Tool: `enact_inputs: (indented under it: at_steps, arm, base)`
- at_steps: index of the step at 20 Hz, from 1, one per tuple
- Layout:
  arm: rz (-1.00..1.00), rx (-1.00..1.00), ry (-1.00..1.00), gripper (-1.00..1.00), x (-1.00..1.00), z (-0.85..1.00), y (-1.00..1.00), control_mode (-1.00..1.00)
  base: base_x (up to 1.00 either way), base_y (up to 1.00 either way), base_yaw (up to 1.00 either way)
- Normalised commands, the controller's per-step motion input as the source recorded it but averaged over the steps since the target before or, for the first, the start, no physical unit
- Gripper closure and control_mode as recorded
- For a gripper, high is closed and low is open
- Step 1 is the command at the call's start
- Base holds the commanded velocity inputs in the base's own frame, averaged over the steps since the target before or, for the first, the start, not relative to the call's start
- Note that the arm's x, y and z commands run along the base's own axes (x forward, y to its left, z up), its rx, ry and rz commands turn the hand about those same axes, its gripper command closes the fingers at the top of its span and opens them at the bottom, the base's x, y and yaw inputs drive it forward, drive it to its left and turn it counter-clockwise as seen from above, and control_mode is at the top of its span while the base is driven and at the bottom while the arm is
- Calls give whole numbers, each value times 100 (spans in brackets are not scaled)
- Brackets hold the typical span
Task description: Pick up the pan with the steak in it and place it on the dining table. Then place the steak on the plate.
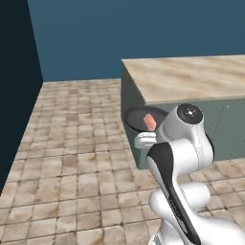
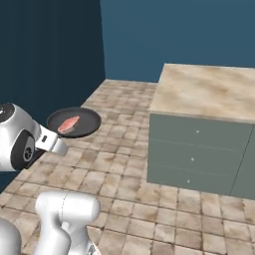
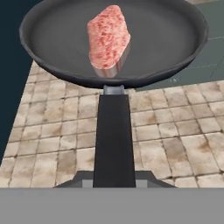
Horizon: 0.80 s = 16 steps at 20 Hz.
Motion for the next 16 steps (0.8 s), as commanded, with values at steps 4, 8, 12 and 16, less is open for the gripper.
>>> enact_inputs:
  at_steps: [4, 8, 12, 16]
  arm:
    - [0, 0, 0, 100, 0, 0, 0, 100]
    - [0, 0, 0, 100, 0, 0, 0, 100]
    - [0, 0, 0, 100, 0, 0, 0, 100]
    - [0, 0, 0, 100, 0, 0, 0, 100]
  base:
    - [12, 100, 1]
    - [12, 98, 1]
    - [32, 65, -3]
    - [89, 43, -12]
